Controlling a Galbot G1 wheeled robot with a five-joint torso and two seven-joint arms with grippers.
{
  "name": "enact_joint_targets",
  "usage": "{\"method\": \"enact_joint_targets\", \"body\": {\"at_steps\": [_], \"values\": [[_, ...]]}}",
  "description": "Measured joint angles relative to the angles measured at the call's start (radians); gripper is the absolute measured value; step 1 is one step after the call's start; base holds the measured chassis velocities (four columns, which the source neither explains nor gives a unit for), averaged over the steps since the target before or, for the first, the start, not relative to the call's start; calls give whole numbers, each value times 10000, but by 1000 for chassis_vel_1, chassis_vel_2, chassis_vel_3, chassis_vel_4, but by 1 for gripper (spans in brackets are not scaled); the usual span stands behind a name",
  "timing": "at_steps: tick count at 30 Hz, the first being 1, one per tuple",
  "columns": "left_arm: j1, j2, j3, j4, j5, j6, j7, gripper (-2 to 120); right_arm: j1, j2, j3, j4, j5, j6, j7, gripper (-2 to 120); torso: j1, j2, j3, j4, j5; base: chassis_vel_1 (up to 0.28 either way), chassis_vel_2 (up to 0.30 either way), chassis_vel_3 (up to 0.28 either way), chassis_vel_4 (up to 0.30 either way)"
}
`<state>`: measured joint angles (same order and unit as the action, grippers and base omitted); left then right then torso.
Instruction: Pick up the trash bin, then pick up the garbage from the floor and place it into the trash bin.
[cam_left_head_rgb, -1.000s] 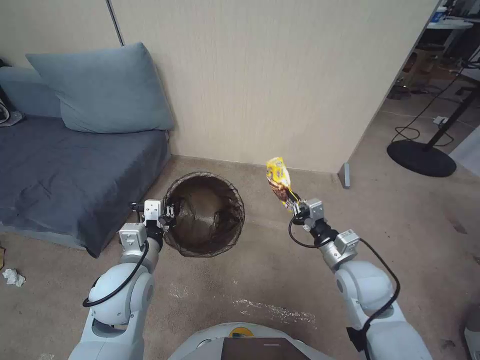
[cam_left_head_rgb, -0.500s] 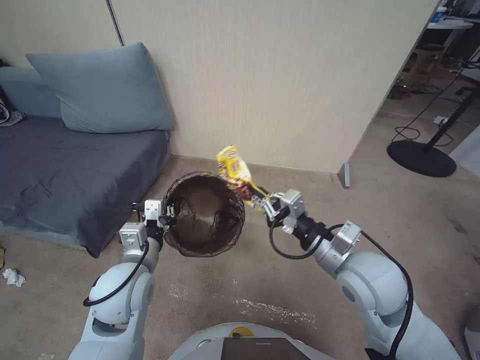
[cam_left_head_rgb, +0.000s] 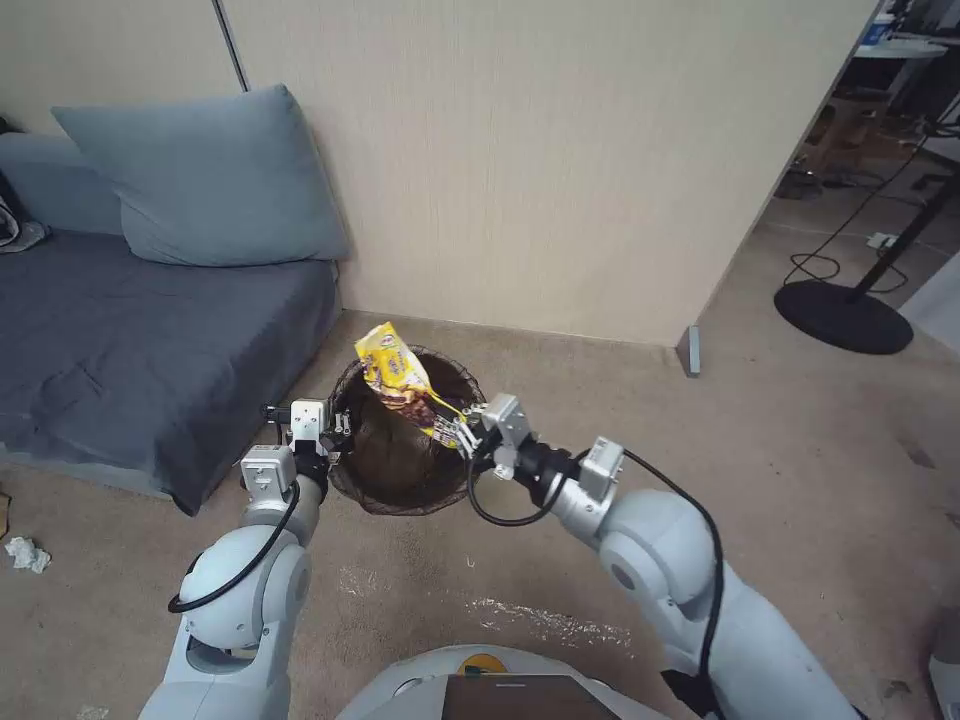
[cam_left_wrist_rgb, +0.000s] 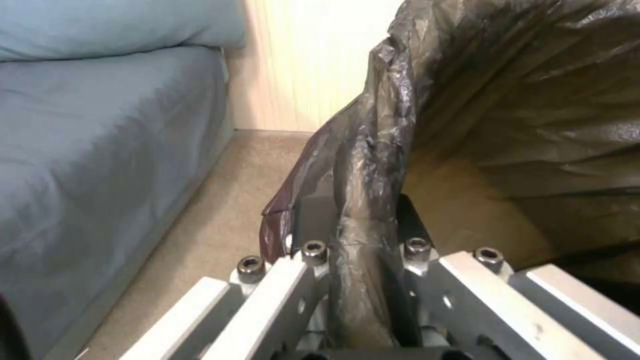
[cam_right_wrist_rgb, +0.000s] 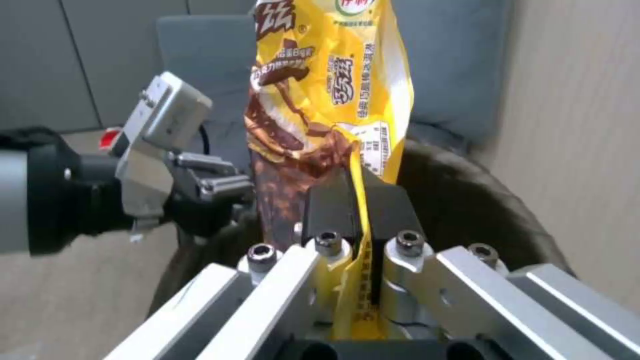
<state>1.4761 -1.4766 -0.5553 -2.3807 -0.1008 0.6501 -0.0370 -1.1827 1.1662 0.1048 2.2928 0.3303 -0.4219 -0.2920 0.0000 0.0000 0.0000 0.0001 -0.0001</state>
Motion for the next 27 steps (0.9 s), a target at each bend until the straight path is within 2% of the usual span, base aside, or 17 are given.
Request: {"method": "enact_joint_targets", "body": {"at_steps": [5,9,13,14,18,19,23,24,27], "values": [[-2,-21,-28,-2,-2,8,-10,3,277,386,-446,-373,-224,-79,56,-1,0,0,0,0,-1,0,0,0,0],[2,-33,-32,-33,-4,14,-13,3,341,583,-669,-564,-458,-140,241,9,0,0,0,0,-1,0,0,0,0],[10,-51,-35,-70,-4,20,-17,3,285,831,-697,-672,-753,-150,287,26,0,0,0,-1,0,0,0,0,0],[10,-51,-35,-70,-4,20,-17,3,285,831,-697,-672,-753,-150,287,26,0,0,0,-1,0,0,0,0,0],[28,-53,-50,-121,-7,22,-20,3,83,1046,-660,-680,-1010,-152,281,45,0,0,0,-1,-1,0,0,0,0],[28,-53,-50,-121,-7,22,-20,3,83,1046,-660,-680,-1010,-152,281,45,0,0,0,-1,-1,0,0,0,0],[43,-52,-85,-166,-15,25,-20,3,-136,1430,-657,-700,-1448,-149,197,62,0,0,0,-1,-1,0,0,0,0],[43,-52,-85,-166,-15,25,-20,3,-136,1430,-657,-700,-1448,-149,197,62,0,0,0,-1,-1,0,0,0,0],[47,-53,-115,-189,-18,26,-20,3,-192,1710,-725,-812,-1795,-134,93,76,0,0,0,-1,0,0,0,0,0]]}}
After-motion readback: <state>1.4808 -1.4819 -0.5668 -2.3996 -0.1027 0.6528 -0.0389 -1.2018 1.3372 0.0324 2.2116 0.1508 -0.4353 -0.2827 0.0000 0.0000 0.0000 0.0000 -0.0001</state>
